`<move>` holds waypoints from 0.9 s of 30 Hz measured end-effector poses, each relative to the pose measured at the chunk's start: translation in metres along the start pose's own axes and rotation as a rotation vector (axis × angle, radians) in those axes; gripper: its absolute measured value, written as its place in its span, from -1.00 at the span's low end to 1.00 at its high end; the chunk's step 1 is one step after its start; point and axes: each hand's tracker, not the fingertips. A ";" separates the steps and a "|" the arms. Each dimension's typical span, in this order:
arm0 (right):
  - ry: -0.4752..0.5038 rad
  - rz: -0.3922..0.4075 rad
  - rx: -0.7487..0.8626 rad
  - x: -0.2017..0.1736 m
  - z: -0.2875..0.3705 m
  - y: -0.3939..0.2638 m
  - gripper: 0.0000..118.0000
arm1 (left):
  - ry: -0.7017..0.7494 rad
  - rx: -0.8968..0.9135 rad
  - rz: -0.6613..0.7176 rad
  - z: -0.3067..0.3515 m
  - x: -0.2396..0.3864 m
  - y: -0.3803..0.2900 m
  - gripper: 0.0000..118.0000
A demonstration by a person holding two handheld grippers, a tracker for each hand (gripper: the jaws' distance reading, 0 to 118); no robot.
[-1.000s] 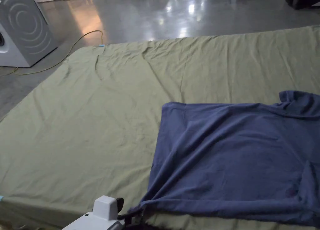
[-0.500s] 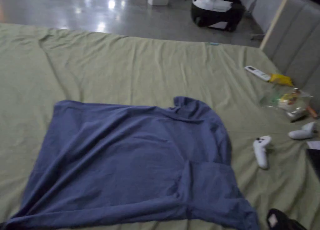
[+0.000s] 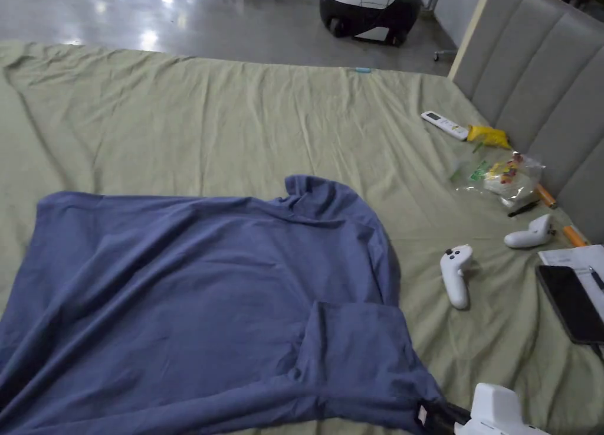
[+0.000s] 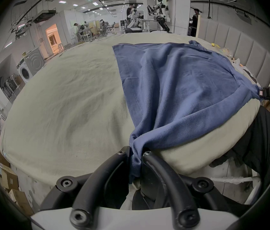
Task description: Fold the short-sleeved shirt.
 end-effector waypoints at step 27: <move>-0.192 0.066 0.019 -0.018 -0.138 0.188 0.03 | -0.041 -0.083 0.254 -0.130 -0.061 0.202 0.35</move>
